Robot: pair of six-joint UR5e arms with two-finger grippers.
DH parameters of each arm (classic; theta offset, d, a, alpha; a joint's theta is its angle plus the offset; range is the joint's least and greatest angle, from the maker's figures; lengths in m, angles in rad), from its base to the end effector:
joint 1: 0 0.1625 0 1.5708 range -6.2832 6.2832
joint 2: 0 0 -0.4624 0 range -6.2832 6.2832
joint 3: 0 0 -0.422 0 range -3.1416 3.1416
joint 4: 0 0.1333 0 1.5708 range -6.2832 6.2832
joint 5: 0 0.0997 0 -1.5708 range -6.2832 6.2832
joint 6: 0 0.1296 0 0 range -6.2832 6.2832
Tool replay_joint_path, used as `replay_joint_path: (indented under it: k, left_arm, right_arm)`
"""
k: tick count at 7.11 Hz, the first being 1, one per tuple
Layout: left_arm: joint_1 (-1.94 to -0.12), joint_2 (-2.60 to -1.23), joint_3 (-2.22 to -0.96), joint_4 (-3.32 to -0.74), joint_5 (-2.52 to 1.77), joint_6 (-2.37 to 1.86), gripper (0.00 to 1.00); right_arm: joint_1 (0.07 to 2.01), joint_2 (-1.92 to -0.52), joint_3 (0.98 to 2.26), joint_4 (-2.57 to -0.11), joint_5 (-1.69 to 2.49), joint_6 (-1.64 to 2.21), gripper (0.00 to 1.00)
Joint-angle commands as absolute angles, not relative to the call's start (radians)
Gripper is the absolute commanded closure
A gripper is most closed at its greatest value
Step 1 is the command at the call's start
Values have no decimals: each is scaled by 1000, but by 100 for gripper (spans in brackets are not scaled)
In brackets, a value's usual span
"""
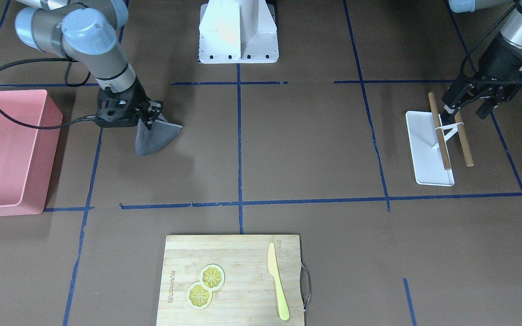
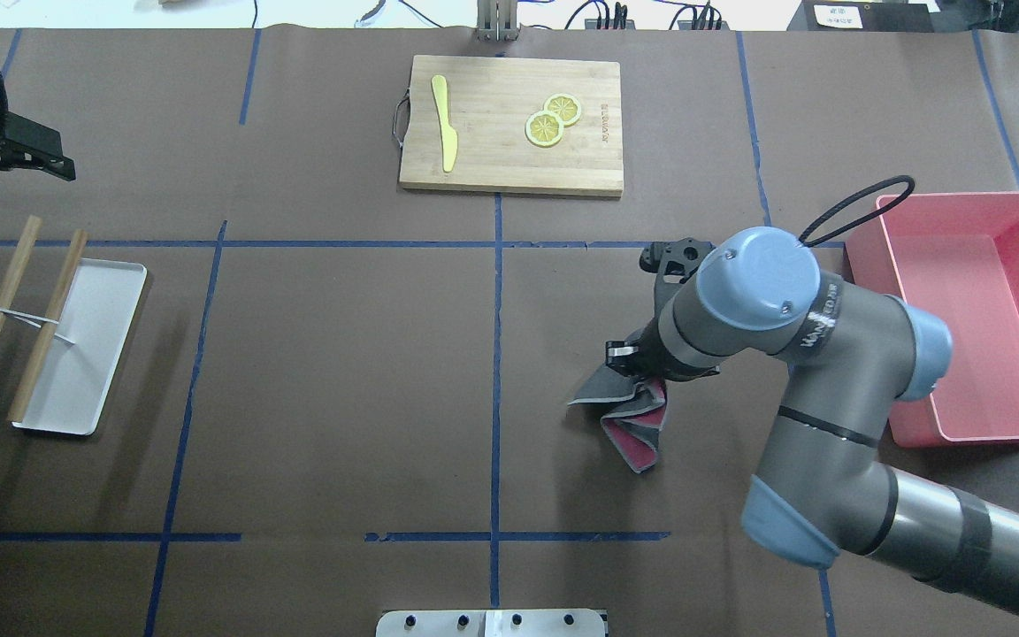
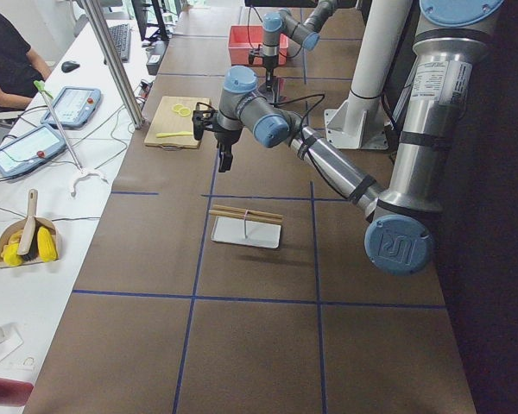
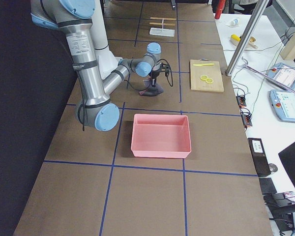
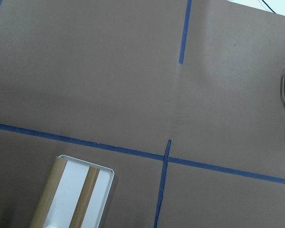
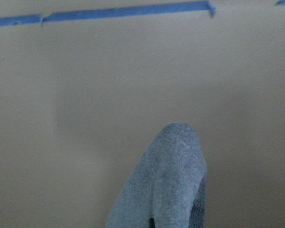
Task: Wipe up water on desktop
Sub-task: 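Carry the cloth into the pink bin and open the right gripper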
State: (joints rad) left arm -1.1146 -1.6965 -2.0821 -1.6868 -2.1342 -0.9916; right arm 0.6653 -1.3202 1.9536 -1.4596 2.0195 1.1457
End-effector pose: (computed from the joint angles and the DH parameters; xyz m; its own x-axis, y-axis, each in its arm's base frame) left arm 0.1825 -0.5174 0.3820 0.5964 -0.1649 -0.7856 0.3246 0.9446 0.0482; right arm -0.4302 -0.4355 0.3790 0.6610 0.0464 0.7489 -0.0574 0.9983 -0.0111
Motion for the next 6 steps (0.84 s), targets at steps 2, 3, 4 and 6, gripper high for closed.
replay_joint_path:
  k: [2, 3, 4, 6]
  left_arm:
    - [-1115, -1687, -2082, -1686, -2134, -974, 0]
    - [-1115, -1686, -2085, -1687, -2134, -974, 0]
    - [-1115, -1686, -2085, -1686, -2134, -974, 0]
    - [-1115, -1684, -2086, -1687, -2134, -974, 0]
  right_arm:
    - [1030, -1510, 2127, -1471, 2268, 995, 100]
    - [1110, -1584, 2149, -1471, 2273, 883, 100]
    - [1179, -1638, 2148, -1474, 2276, 764, 100]
    - [1277, -1734, 2131, -1476, 2276, 549, 100]
